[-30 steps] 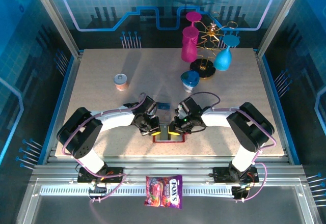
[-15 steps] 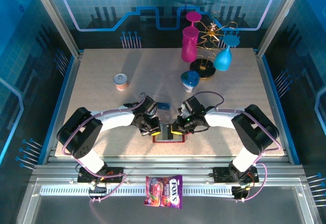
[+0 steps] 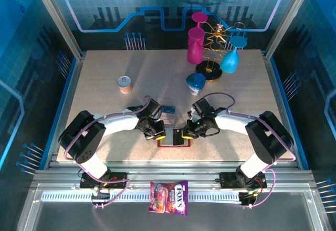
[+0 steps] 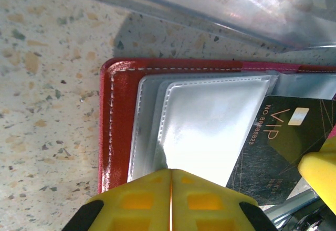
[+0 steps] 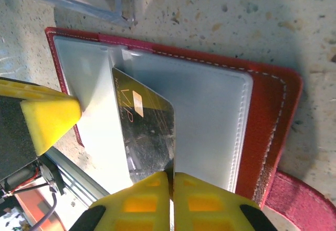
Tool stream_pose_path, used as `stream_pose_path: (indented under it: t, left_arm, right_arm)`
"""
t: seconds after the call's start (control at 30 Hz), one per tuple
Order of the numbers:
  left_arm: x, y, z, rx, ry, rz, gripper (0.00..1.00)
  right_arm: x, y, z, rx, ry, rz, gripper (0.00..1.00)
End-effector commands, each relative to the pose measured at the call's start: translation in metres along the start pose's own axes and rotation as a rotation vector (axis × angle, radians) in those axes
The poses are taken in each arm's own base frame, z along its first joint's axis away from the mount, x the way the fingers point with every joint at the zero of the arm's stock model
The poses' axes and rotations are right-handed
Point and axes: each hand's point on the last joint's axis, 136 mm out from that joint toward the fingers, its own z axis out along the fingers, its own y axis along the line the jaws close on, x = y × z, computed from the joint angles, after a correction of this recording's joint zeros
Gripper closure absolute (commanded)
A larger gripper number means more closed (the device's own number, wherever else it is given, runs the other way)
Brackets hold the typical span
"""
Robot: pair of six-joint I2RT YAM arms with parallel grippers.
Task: Take the credit cards out of the card holder
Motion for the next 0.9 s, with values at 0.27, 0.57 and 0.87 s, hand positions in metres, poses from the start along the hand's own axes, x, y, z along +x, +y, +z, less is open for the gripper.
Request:
stream_pose_path:
  t: [0.27, 0.57, 0.87]
  left_arm:
    - [0.011, 0.017, 0.008, -0.056, 0.042, -0.001, 0.91]
    - [0.01, 0.014, 0.006, -0.046, 0.039, 0.0, 0.89]
    - [0.01, 0.013, 0.007, -0.041, 0.04, 0.0, 0.88]
  right_arm:
    - [-0.007, 0.001, -0.016, 0.044, -0.034, -0.012, 0.91]
    - [-0.006, 0.011, -0.013, 0.008, -0.032, -0.003, 0.83]
    - [-0.003, 0.017, -0.006, -0.022, -0.026, 0.011, 0.81]
